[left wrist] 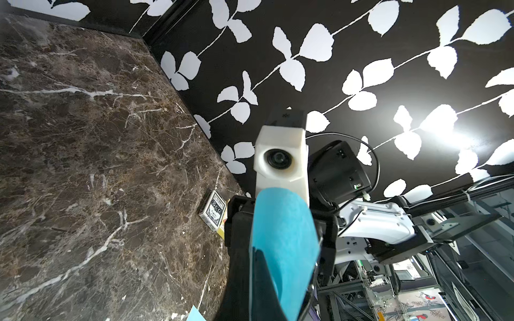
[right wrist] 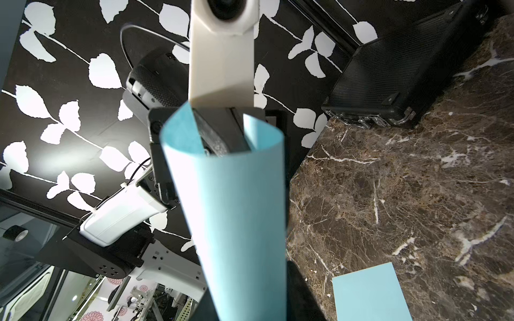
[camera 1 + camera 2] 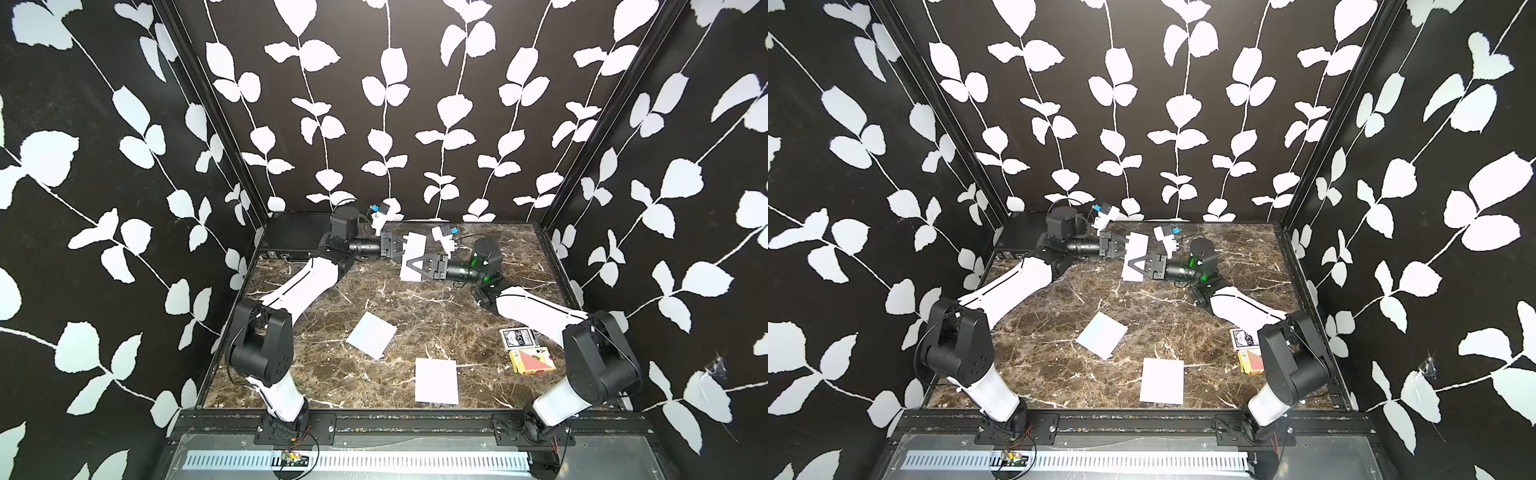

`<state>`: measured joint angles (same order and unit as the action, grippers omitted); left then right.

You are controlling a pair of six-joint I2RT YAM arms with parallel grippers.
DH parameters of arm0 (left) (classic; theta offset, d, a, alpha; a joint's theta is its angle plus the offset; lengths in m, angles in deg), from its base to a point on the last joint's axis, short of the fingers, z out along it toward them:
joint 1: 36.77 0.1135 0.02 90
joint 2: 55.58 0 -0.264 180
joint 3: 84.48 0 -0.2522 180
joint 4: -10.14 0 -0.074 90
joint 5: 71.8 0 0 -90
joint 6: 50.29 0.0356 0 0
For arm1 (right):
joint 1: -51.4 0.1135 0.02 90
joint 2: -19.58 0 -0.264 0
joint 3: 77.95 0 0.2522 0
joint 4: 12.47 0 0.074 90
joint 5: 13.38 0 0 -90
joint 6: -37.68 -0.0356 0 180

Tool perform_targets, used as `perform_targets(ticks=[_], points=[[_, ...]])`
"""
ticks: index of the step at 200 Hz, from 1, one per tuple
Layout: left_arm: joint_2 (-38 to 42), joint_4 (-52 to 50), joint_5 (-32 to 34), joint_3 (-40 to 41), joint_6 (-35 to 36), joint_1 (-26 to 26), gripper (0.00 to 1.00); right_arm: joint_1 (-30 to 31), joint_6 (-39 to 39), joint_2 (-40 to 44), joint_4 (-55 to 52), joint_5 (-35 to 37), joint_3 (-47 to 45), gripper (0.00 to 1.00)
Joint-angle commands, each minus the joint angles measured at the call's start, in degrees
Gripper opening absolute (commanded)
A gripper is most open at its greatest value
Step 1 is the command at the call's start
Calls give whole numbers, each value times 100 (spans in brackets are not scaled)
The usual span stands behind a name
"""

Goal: Fold the square paper along the opposite sides
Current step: Fold the paper.

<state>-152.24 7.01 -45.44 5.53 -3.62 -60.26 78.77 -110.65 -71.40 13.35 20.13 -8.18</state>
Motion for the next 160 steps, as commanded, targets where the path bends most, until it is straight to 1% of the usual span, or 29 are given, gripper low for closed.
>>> perform_targets(ticks=[1,51,78,107,144,160], points=[[262,39,-44,77,132,-16,0,42,30,45,200,-126,218,31],[315,-7,4,116,193,-16,0,69,173,54,-24,-148,270,29],[323,-17,29,123,202,-19,0,101,191,23,-70,-163,293,25],[325,-26,27,133,213,-16,0,115,225,27,-90,-156,296,24],[341,-61,33,134,237,-16,0,114,279,41,-317,-109,331,19],[346,-86,45,138,245,-16,0,119,295,37,-371,-99,344,14]])
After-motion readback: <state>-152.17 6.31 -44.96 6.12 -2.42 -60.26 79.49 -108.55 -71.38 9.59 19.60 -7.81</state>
